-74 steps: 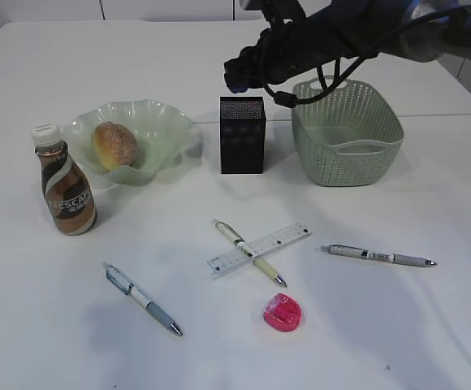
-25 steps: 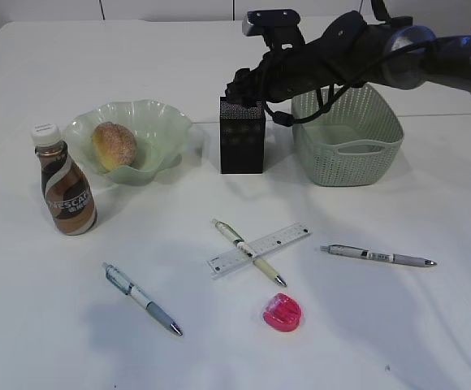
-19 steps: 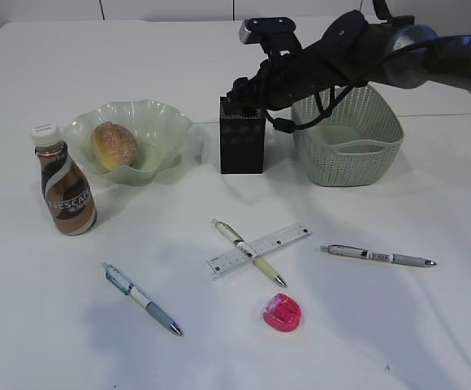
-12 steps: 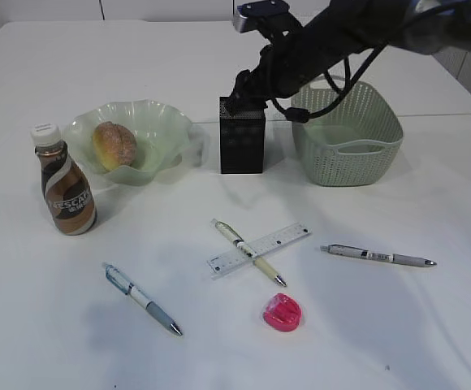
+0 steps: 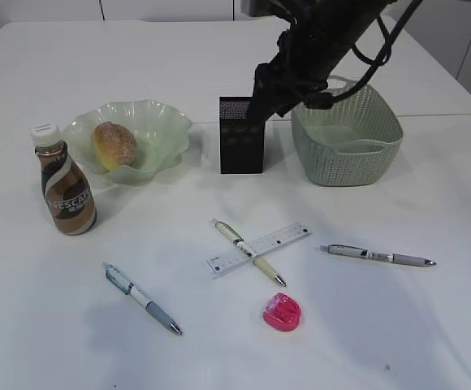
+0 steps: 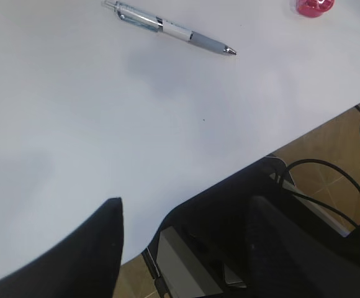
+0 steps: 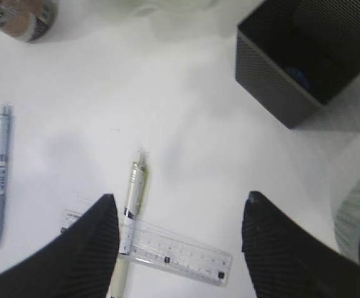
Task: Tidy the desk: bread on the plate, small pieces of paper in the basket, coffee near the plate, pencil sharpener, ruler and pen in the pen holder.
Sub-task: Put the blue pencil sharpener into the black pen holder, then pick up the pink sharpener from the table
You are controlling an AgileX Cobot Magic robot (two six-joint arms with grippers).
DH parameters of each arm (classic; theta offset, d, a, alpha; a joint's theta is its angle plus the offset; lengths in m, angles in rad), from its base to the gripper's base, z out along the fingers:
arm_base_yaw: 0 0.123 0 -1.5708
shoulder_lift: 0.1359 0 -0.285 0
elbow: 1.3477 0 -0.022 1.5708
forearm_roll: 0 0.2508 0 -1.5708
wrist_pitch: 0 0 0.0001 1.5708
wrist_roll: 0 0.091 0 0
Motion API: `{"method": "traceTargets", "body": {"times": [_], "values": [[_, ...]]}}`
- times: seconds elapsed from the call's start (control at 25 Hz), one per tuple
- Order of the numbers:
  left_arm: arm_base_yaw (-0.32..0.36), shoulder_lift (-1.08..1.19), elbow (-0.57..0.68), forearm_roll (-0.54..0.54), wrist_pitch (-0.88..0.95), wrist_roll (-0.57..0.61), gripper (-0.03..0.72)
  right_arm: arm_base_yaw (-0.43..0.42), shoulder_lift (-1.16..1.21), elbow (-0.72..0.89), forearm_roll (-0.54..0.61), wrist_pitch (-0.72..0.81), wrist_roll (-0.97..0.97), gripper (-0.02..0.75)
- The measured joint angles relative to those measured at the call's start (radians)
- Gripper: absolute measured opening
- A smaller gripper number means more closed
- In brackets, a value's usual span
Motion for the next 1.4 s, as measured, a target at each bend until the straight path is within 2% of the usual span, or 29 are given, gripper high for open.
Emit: {"method": "traceTargets", "body": {"times": [0.24, 0.6, 1.08, 1.28, 1.4], "values": [[0.000, 0.000, 0.000, 0.000, 0.002, 0.000, 0.442, -0.002, -0.031, 0.000, -0.128, 0.006, 0.189, 0.492], [0.000, 0.000, 0.000, 0.000, 0.021, 0.000, 0.442, -0.002, -0.089, 0.005, -0.133, 0.012, 0.285, 0.492], [0.000, 0.000, 0.000, 0.000, 0.023, 0.000, 0.442, 0.003, -0.420, 0.311, -0.127, 0.018, 0.303, 0.492], [0.000, 0.000, 0.000, 0.005, 0.023, 0.000, 0.442, 0.062, -0.562, 0.493, -0.133, 0.018, 0.303, 0.492], [0.000, 0.000, 0.000, 0.028, 0.025, 0.000, 0.442, 0.127, -0.627, 0.596, -0.164, 0.020, 0.303, 0.492]]}}
